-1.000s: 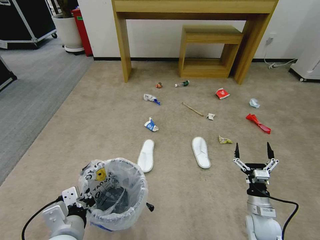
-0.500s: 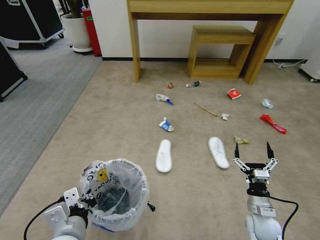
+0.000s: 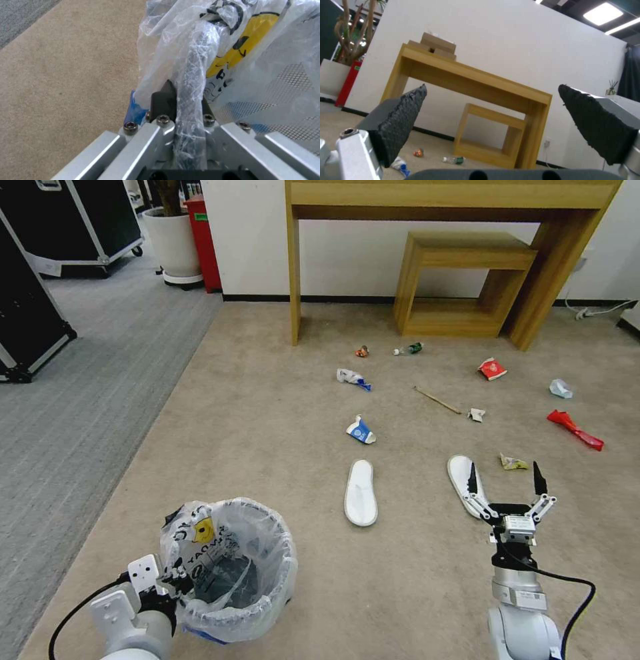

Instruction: Pick up the trash bin and place the garbage on the floor into it.

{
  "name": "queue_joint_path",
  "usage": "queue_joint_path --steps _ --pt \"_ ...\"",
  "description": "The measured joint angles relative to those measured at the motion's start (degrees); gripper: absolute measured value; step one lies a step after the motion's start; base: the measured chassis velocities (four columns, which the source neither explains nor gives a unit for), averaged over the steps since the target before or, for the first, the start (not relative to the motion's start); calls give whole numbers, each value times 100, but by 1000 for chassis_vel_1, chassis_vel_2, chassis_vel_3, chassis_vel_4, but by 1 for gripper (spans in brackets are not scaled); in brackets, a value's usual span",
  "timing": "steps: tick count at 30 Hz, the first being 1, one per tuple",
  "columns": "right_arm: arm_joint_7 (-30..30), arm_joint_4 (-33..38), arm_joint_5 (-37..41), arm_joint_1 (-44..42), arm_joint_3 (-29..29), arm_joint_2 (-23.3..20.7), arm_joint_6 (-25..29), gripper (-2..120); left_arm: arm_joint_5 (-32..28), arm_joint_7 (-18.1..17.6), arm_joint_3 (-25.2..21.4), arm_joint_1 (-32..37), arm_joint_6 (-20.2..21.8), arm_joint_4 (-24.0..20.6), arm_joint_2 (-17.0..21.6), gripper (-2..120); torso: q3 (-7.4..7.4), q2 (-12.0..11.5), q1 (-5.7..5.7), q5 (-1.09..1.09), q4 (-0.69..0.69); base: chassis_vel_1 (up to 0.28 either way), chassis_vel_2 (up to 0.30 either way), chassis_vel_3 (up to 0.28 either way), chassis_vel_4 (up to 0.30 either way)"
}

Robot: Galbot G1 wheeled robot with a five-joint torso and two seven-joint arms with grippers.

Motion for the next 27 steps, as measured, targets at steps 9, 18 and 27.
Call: queue_joint_path --steps 9,18,27 --pt "-82 -29 97 -15 16 -3 80 100 129 1 80 82 -13 3 -54 0 -1 0 -1 -2 1 -8 4 9 -8" --pt "-216 -23 286 -22 47 -45 100 100 133 4 96 48 -13 18 -66 0 0 0 0 -3 0 -165 148 164 -149" --pt "-233 -27 289 12 27 -34 101 100 153 3 134 81 -11 15 -74 0 0 0 0 -2 1 -246 251 241 -253"
